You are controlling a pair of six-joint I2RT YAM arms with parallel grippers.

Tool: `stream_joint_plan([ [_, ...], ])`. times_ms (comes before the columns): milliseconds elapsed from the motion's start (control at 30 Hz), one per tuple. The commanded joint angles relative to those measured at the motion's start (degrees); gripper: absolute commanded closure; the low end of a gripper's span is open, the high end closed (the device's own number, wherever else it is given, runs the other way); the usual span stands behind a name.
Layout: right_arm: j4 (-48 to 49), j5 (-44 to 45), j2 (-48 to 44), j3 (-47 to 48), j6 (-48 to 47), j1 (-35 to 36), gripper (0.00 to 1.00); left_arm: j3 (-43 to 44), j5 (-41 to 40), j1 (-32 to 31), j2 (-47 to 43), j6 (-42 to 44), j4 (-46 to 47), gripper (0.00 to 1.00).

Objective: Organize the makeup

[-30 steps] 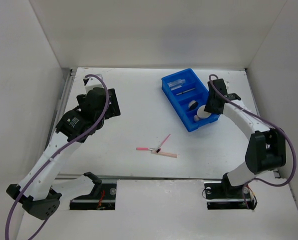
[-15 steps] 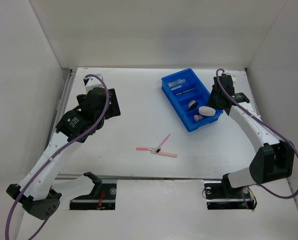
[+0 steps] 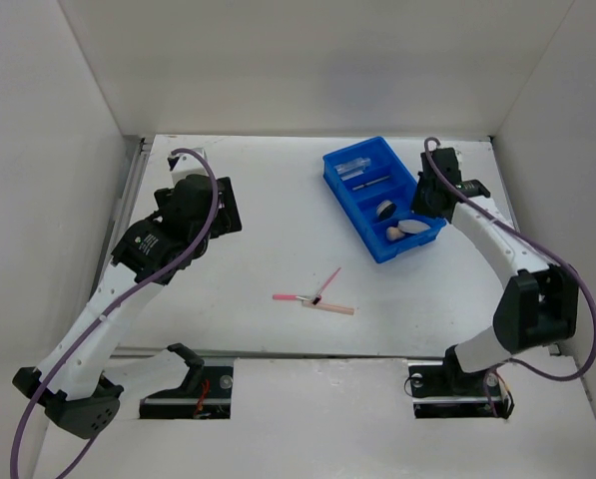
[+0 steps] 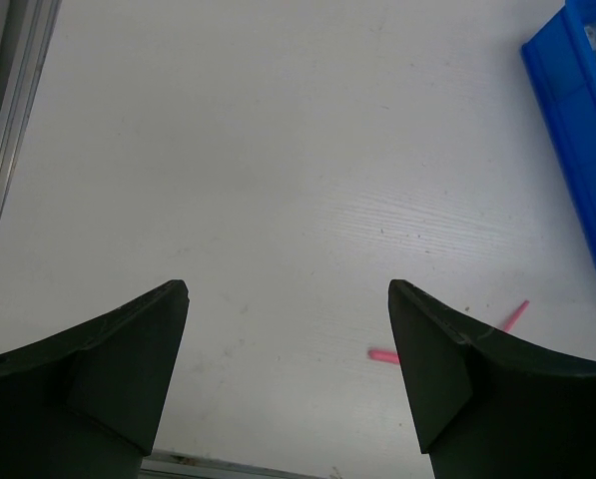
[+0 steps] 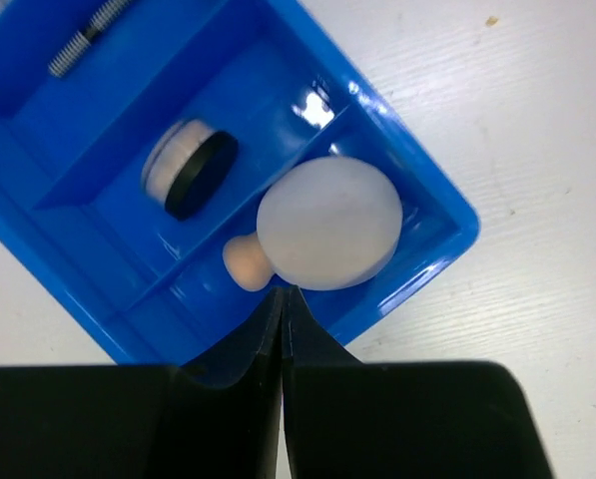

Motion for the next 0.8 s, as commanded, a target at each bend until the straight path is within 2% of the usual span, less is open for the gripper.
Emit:
stream_joint_plan([
  [0,1.1,-3.3,1.4,1.5,-0.3,-0.4,0.94,1.4,-0.2,0.0,-0.1,0.7,0.0,0.21],
  [67,4.0,-7.4,-1.3,-0.1,-0.3,1.7,0.91,1.4,-1.2,0.0,-0.1,0.7,-0.1,0.21],
  [133,7.4,-11.0,-7.6,-4.4,-1.9,4.8,0.79,1.4,-2.6,0.0,-0.9,0.1,-0.1,0.21],
  [167,7.5,-12.0,-11.1,-7.2,-1.9,9.5,0.68,1.4,-2.6,0.0,-0.9,0.1,-0.1,0.21],
  [233,5.2,-12.7,-12.7,-9.1,0.2,14.7,0.63,1.4,-3.3,0.0,-0.9,0.1,-0.1,0.21],
  [333,3.3,-12.7,-11.6,-12.5,7.6,26.5,0.6,0.9,-3.3,0.0,-0.9,-0.5,-0.1,0.21],
  [367,3.3,-12.7,-11.0,-13.3,9.7,26.5,0.58,0.9,-3.3,0.0,-0.9,-0.5,-0.1,0.21],
  [400,4.1,-12.7,-10.1,-13.9,11.6,30.3,0.55,0.3,-3.3,0.0,-0.9,-1.1,-0.1,0.21],
  [433,5.0,-12.7,-8.9,-14.4,13.4,31.7,0.45,0.3,-3.3,0.0,-0.9,-1.6,-0.1,0.21],
  [467,6.4,-12.7,-6.1,-14.4,17.2,32.9,0.41,-0.2,-2.5,0.0,-0.9,-1.6,-0.1,0.21],
  [567,8.9,-15.9,0.2,-12.8,20.3,34.8,0.37,-0.8,-0.7,0.0,-1.4,-3.3,-0.7,0.21],
  [667,11.0,-17.6,4.7,-10.7,23.1,35.3,0.37,-1.5,-0.7,0.0,-1.9,-3.3,-0.7,0.21],
  [767,11.5,-17.6,9.7,-9.3,26.8,35.3,0.43,-1.5,-1.3,0.0,-3.2,-3.3,-1.2,0.21],
])
